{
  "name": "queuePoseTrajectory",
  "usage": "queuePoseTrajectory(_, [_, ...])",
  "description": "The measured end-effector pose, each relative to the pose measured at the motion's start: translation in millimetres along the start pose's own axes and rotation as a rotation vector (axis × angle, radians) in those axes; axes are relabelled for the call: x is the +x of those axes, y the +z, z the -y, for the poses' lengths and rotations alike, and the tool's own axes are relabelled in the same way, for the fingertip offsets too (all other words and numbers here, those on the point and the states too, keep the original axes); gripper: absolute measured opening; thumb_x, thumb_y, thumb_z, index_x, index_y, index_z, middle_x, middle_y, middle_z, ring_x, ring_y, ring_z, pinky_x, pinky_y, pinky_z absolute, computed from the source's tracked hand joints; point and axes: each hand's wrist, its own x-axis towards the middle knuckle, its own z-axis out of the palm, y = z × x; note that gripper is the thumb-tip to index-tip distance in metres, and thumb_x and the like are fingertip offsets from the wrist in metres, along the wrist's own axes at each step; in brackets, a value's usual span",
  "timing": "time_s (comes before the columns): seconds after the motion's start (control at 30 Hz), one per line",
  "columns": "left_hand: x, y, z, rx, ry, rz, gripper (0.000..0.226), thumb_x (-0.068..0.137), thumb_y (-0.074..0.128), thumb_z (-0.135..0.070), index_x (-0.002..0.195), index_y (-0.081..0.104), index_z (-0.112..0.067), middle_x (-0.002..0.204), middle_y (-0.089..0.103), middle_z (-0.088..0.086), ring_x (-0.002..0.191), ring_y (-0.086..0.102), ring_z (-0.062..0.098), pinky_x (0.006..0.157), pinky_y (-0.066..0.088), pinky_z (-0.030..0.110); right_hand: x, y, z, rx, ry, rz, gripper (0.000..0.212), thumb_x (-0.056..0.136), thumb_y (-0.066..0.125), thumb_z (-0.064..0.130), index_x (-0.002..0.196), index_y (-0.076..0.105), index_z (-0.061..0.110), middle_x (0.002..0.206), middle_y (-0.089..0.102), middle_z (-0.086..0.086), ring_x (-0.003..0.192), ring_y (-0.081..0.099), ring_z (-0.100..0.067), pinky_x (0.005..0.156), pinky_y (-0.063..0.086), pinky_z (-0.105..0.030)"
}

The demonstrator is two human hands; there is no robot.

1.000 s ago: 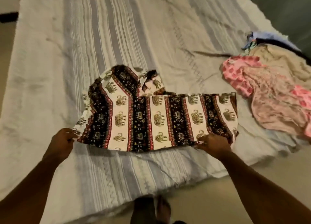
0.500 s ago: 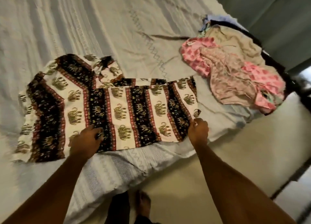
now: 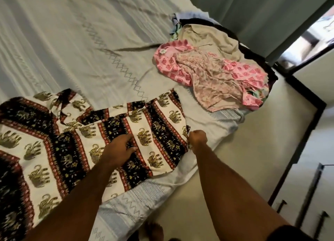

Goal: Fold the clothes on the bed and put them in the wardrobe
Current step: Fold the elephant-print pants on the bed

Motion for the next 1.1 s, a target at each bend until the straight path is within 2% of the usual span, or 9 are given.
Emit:
queuePoseTrajectory(0.07, [15.2,-7.0,-6.2,0.016,0.026,0.021,0.054,0.094,0.068,-0.032,0.144,0.049,-0.022,0.149,0.05,0.003,0.134,0.048,0.023,0.113,0.039,0.049,7.3,-1.2,2.8,-0.023,0.005,-0.041,0.012,0.097,0.06,0.012,0.095,0.067,0.004,0.093,0.067,-0.012,0.063,0.055,-0.018,0.059,0.048,-0.024])
queuePoseTrajectory(0.2, [54.1,-3.9,-39.0,0.044,0.062,0.034,0.055,0.096,0.066,-0.034,0.146,0.047,-0.021,0.15,0.048,0.004,0.136,0.046,0.024,0.114,0.038,0.045,28.8,8.5,3.3,-0.042,0.02,-0.022,0.031,0.088,0.074,0.037,0.093,0.075,0.007,0.088,0.073,-0.007,0.068,0.066,-0.02,0.064,0.054,-0.027])
queuePoseTrajectory(0.33, [95.9,12.9,-78.6,0.036,0.086,0.085,0.057,0.097,0.065,-0.032,0.148,0.045,-0.019,0.149,0.049,0.004,0.135,0.048,0.025,0.111,0.041,0.044,45.4,16.1,5.5,0.166,0.01,-0.073,0.007,0.091,0.068,0.023,0.085,0.068,0.021,0.09,0.07,-0.004,0.076,0.068,-0.022,0.072,0.062,-0.039])
queuePoseTrajectory(0.43, [129.7,28.2,-106.9,0.051,0.075,0.113,0.063,0.094,0.068,-0.037,0.149,0.043,-0.018,0.151,0.046,0.006,0.137,0.046,0.027,0.111,0.041,0.051,56.5,-11.1,9.7,0.307,-0.077,-0.203,0.009,0.104,0.051,0.02,0.106,0.058,0.014,0.098,0.065,-0.007,0.082,0.061,-0.021,0.071,0.051,-0.031])
queuePoseTrajectory(0.63, [185.7,54.9,-155.9,0.265,-0.022,0.158,0.09,0.089,0.071,-0.046,0.159,0.018,-0.025,0.168,0.008,0.009,0.154,0.009,0.03,0.118,0.013,0.067,100.4,-78.0,-14.7,0.046,-0.198,-0.266,0.013,0.104,0.05,0.02,0.108,0.054,0.009,0.088,0.059,-0.01,0.081,0.054,-0.025,0.071,0.039,-0.032])
queuePoseTrajectory(0.73, [193.4,63.5,-159.4,0.327,-0.049,0.209,0.097,0.084,0.076,-0.043,0.159,0.016,-0.027,0.168,0.003,0.012,0.153,0.004,0.035,0.116,0.012,0.073,113.6,-88.8,-27.9,-0.153,-0.205,-0.175,0.01,0.091,0.06,0.017,0.09,0.054,0.01,0.083,0.059,-0.008,0.08,0.059,-0.029,0.069,0.042,-0.032])
queuePoseTrajectory(0.8, [195.1,64.9,-159.8,0.357,-0.06,0.225,0.099,0.083,0.077,-0.044,0.159,0.015,-0.028,0.168,0.002,0.012,0.154,0.003,0.036,0.115,0.011,0.075,117.2,-87.6,-24.9,-0.196,-0.277,-0.134,0.017,0.08,0.064,0.024,0.089,0.053,0.014,0.083,0.061,-0.004,0.08,0.06,-0.028,0.068,0.048,-0.035])
queuePoseTrajectory(0.93, [203.1,60.8,-164.5,0.331,-0.064,0.072,0.08,0.093,0.064,-0.05,0.157,0.023,-0.027,0.166,0.012,0.014,0.153,0.008,0.034,0.113,0.009,0.074,124.3,-75.7,-0.5,-0.37,-0.353,-0.036,0.039,0.087,0.068,0.045,0.11,0.052,0.018,0.099,0.06,0.001,0.091,0.06,-0.023,0.084,0.053,-0.041])
queuePoseTrajectory(1.1, [238.3,51.2,-177.6,0.102,-0.111,-0.182,0.059,0.098,0.061,-0.033,0.15,0.038,-0.021,0.154,0.04,0.008,0.144,0.032,0.028,0.11,0.025,0.068,140.4,-75.7,10.0,-0.508,-0.366,0.031,0.046,0.088,0.052,0.069,0.095,0.054,0.024,0.084,0.066,0.0,0.077,0.064,-0.024,0.077,0.056,-0.038])
